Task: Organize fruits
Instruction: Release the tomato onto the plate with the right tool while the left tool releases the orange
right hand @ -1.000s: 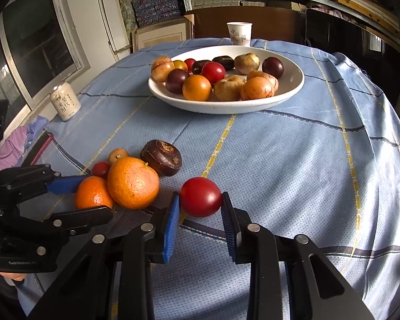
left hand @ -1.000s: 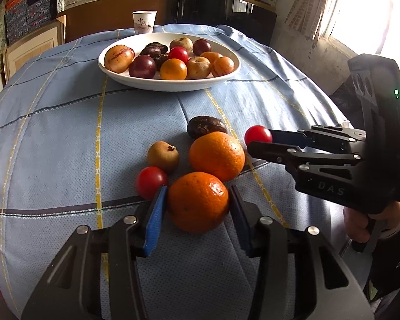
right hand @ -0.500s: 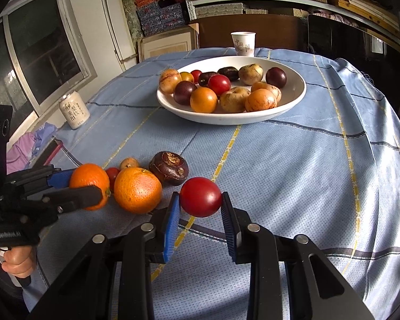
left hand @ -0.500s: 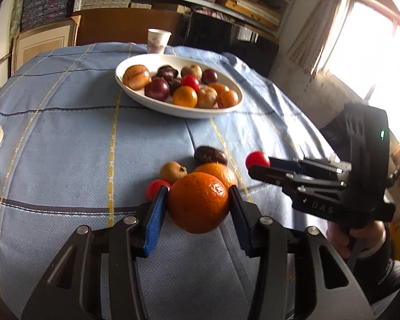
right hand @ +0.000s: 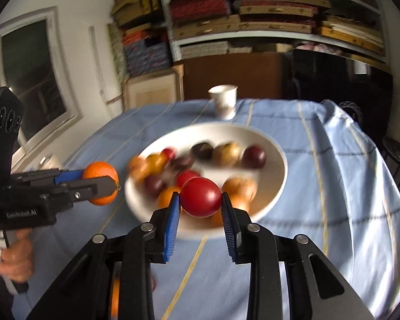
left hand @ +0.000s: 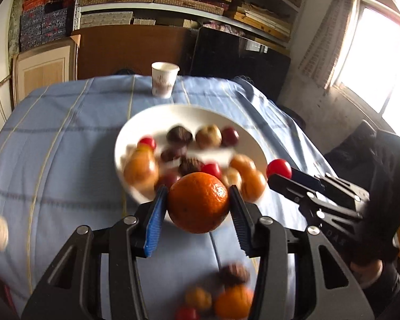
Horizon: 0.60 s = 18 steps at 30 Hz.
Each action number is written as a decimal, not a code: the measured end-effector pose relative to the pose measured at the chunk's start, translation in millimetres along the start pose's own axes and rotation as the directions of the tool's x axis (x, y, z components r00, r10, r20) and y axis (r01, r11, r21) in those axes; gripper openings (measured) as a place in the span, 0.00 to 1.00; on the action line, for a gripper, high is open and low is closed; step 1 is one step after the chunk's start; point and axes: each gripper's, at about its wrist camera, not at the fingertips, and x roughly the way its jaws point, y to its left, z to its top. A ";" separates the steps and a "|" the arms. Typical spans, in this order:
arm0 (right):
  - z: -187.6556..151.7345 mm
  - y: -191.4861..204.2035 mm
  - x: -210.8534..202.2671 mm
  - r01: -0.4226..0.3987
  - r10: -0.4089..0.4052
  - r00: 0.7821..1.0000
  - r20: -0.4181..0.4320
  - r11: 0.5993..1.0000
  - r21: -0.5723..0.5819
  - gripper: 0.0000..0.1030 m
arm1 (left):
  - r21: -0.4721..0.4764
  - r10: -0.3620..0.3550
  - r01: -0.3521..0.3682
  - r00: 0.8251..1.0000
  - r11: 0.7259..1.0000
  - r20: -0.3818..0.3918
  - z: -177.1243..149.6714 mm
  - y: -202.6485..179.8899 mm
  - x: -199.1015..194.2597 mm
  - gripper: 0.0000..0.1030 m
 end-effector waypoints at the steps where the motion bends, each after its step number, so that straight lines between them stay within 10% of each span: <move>1: 5.3 -3.8 6.7 0.007 -0.007 1.000 0.005 1.000 0.013 0.30 | -0.007 0.009 -0.009 1.000 1.000 -0.002 5.0 0.7 5.4 0.44; 14: 25.0 -33.2 82.7 0.006 0.002 0.998 -0.066 0.993 0.119 0.31 | -0.057 0.088 -0.094 0.991 0.994 -0.103 45.7 20.2 92.2 0.45; 18: 25.7 -33.1 76.0 -0.001 0.007 0.999 -0.043 0.992 0.123 0.37 | -0.048 0.102 -0.104 0.993 0.993 -0.054 46.8 13.2 77.1 0.61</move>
